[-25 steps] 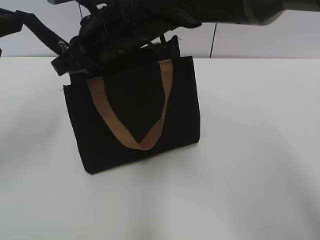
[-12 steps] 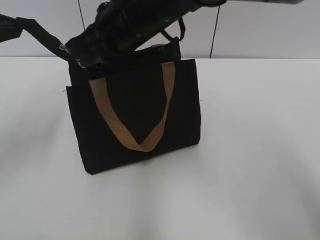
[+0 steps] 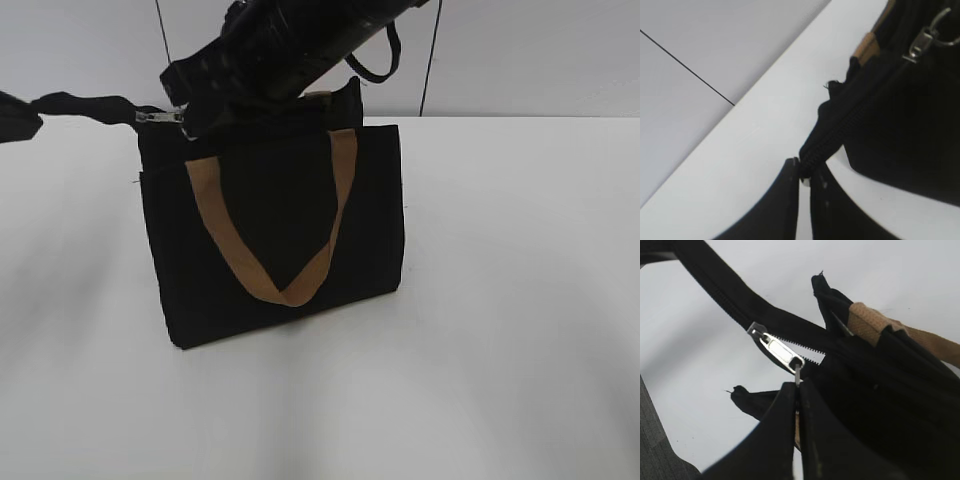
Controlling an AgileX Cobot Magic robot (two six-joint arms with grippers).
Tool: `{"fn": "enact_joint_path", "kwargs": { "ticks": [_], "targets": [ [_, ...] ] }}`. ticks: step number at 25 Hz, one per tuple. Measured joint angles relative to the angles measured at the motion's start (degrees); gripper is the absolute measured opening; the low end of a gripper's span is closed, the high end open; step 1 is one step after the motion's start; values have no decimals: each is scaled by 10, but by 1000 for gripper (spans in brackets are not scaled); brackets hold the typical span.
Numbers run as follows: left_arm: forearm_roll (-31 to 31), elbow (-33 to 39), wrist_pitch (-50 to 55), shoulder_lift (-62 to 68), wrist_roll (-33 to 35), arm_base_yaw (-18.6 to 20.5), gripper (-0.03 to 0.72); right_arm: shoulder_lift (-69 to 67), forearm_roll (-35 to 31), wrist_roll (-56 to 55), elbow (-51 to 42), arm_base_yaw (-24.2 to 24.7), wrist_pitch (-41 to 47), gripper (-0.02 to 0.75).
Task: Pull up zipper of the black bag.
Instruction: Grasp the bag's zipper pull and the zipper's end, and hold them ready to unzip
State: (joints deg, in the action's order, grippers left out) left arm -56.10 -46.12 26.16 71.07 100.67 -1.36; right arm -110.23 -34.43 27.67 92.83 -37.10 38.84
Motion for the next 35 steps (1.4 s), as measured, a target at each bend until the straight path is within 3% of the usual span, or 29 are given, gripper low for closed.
{"fn": "enact_joint_path", "kwargs": {
  "ticks": [6,11,16,26,35],
  "targets": [
    [141,0,58,1,-137,0,27,0,0,-5,0,0,0,-15],
    [205,0,65,4,-195,0,27,0,0,-6,0,0,-3,-15],
    [216,0,66,5,-209,0,27,0,0,-7,0,8,-3,-15],
    [219,0,66,5,-211,0,27,4,11,-10,0,72,37,-15],
    [220,0,66,5,-211,0,27,35,69,-10,0,165,75,-15]
  ]
}}
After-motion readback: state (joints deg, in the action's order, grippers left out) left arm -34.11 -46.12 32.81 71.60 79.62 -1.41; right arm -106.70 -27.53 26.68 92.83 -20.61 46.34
